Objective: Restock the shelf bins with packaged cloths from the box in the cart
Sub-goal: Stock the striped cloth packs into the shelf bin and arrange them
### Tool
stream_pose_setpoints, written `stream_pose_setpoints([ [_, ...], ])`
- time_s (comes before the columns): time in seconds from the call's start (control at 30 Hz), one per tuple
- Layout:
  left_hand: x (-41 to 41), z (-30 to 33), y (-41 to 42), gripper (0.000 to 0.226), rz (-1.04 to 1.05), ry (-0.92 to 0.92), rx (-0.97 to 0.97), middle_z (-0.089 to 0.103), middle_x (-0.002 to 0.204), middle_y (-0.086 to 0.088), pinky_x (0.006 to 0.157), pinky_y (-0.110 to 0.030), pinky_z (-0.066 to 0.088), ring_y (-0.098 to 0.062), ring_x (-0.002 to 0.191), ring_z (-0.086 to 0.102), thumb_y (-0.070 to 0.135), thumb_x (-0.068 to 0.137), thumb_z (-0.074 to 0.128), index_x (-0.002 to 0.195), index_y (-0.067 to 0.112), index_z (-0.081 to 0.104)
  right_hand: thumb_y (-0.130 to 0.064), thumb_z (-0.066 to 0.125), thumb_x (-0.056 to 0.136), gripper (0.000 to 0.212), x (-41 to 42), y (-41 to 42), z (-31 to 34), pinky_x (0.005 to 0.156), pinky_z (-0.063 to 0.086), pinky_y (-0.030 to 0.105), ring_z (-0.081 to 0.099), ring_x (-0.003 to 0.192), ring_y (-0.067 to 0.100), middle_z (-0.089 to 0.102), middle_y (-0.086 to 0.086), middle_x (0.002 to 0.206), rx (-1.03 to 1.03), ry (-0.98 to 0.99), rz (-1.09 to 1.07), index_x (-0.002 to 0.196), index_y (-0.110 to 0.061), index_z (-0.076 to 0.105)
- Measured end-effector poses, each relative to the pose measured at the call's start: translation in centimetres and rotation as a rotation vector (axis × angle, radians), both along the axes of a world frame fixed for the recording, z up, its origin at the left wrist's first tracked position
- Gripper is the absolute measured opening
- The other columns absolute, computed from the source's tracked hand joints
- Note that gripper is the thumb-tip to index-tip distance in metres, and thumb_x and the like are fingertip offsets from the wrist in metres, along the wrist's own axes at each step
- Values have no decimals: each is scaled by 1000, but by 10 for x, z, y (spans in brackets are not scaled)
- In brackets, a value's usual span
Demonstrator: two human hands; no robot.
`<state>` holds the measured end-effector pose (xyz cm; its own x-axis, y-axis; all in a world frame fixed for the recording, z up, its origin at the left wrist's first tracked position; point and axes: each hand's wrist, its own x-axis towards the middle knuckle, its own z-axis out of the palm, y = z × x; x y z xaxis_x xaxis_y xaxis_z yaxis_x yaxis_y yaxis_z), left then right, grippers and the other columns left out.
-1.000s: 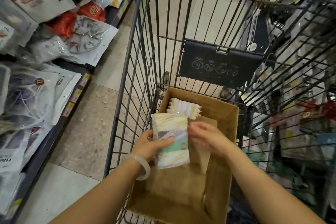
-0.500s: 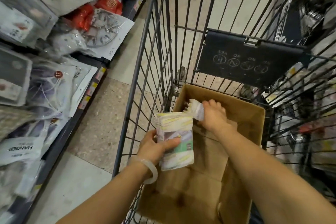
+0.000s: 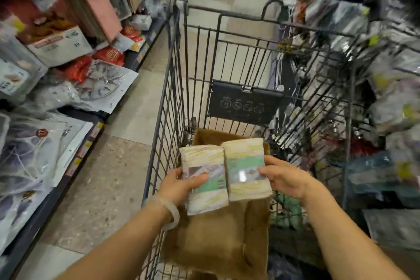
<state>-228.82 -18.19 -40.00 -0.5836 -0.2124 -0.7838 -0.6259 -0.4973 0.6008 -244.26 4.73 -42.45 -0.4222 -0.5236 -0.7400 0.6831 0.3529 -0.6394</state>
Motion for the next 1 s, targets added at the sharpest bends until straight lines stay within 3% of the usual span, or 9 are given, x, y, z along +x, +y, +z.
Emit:
stream_pose_setpoints([
  [0.1,28,33,5,25,-43,107,-46,73,85,-5,58,-28,59,-18,69,71,4,76,73,97,10,60,-14,73,64,64,40,4,40,77,55,36,66,95,22,68,8,113,-44,51,-28,126,-14,54],
  [0.17,56,55,6,25,-68,168,-64,72,88,-7,60,-29,58,-18,70,70,4,76,73,95,11,58,-13,67,70,59,74,8,70,70,56,32,68,88,19,68,7,111,-44,119,-17,127,-14,51],
  [0.33,143,110,11,48,-217,316,-106,68,106,-14,82,-44,56,-31,92,68,13,68,79,108,9,54,-7,53,92,27,184,25,145,63,55,29,65,68,12,70,1,87,-32,343,-60,119,-11,54],
  [0.47,207,152,22,70,-354,395,-139,71,105,-13,74,-39,59,-28,88,72,21,55,84,116,7,55,1,52,90,20,279,50,187,50,52,20,67,58,8,73,1,77,-84,431,-162,104,-11,59],
  [0.6,253,186,44,45,-472,471,-202,72,101,-13,74,-38,58,-28,87,71,8,71,77,111,7,57,3,62,83,32,356,83,213,70,56,23,70,77,10,74,0,90,-36,519,-232,112,-10,59],
  [0.73,292,213,78,27,-574,530,-186,73,90,-6,65,-32,59,-23,78,71,-2,79,67,99,12,58,-7,75,73,46,418,117,233,96,48,43,68,97,24,72,9,106,-2,566,-302,116,-8,59],
  [0.8,310,219,96,39,-625,520,-191,71,97,-8,70,-35,57,-26,85,70,0,74,74,107,10,56,-5,75,74,39,447,137,238,97,48,44,68,98,25,71,10,108,5,579,-332,110,-12,61],
  [0.9,334,227,127,88,-757,483,-174,70,110,-13,80,-43,56,-33,94,70,16,42,92,120,9,52,-11,82,67,54,490,173,242,101,44,53,65,107,29,71,9,110,62,619,-387,116,-10,58],
  [1.0,357,241,174,97,-884,503,-151,71,108,-14,85,-45,55,-33,96,69,17,31,93,119,12,54,-16,82,68,58,533,222,247,100,44,55,64,110,28,69,7,114,72,647,-419,120,-13,57],
])
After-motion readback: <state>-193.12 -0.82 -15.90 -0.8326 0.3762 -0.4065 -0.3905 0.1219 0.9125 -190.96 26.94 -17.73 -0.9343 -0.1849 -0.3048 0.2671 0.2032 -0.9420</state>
